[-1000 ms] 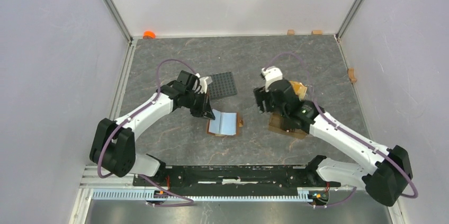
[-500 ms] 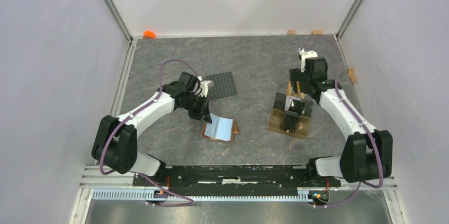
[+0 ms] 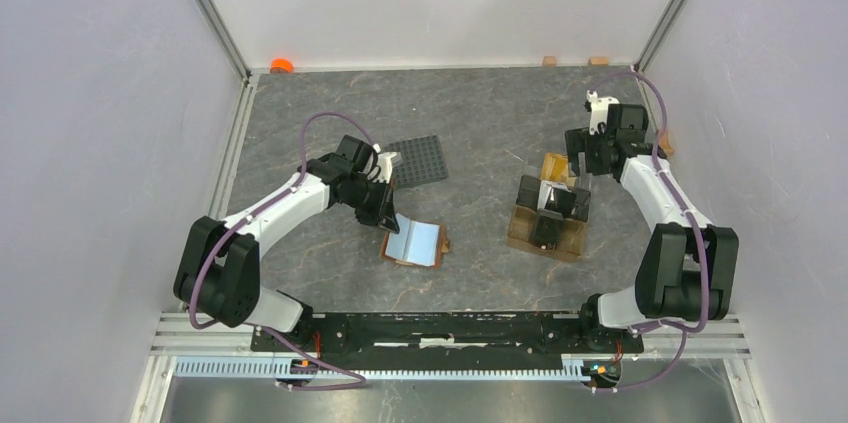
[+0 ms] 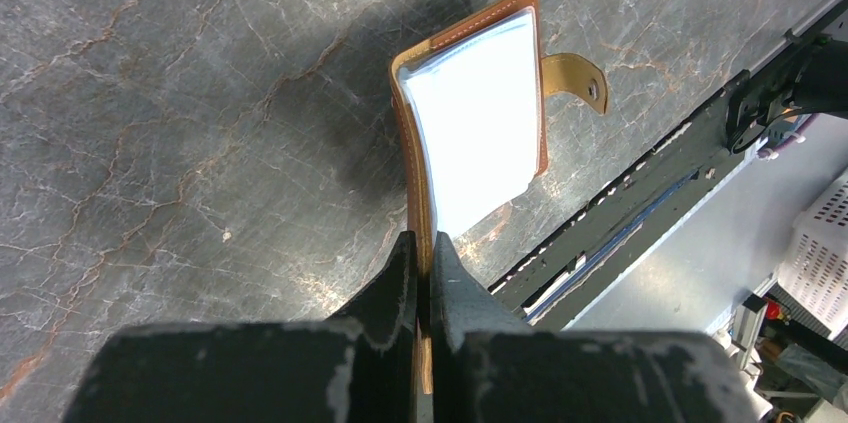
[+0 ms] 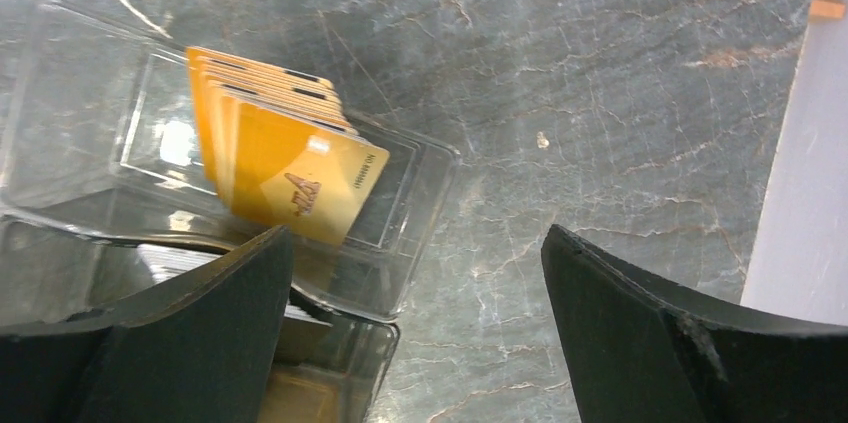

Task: Put the credit cards into the card holder
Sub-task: Move the storage box to the center of the board.

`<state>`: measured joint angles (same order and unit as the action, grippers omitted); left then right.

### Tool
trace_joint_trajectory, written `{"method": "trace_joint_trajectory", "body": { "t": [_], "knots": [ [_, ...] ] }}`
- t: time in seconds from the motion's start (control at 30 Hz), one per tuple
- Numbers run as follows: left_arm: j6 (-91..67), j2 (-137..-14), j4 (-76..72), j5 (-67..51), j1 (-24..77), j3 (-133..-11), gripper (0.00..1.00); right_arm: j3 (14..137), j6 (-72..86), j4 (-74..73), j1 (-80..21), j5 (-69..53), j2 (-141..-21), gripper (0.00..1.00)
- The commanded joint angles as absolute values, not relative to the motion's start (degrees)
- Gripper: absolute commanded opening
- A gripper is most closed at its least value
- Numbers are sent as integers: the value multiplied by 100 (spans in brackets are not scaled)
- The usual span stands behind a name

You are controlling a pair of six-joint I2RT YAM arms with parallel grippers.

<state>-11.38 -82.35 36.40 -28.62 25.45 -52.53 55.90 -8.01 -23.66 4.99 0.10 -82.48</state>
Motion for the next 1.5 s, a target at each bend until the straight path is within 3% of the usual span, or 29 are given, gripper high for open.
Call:
{"method": "trace_joint_trajectory", "body": {
  "t": [0.0, 0.13, 0.33, 0.5, 0.83, 1.23, 1.47],
  "knots": [
    [-918, -8331, 3639, -2910, 2514, -5273, 2, 6127, -326, -2547, 492, -371, -7880, 98],
    [-965, -8339, 3604, -2901, 2514, -5278, 2, 6034, 1322, -2915, 467, -698, -7509, 84],
    [-984, -8277, 3586, -2874, 2515, -5249, 2, 4774, 2420, -2549, 112, -45, -6008, 85],
    [-1028, -8279, 3549, -2962, 2520, -5221, 2, 4275, 2221, -2962, 101, 571, -5731, 78],
    [-1046, -8302, 3532, -3015, 2524, -5210, 2, 3885, 1695, -2596, 101, 853, -5911, 49],
    [-1037, -8324, 3532, -3003, 2523, -5186, 2, 3788, 1136, -2288, 102, 1121, -6532, 37],
    [-1037, -8396, 3534, -3006, 2525, -5194, 2, 3897, 713, -2048, 98, 1053, -7012, 18]
  ]
}}
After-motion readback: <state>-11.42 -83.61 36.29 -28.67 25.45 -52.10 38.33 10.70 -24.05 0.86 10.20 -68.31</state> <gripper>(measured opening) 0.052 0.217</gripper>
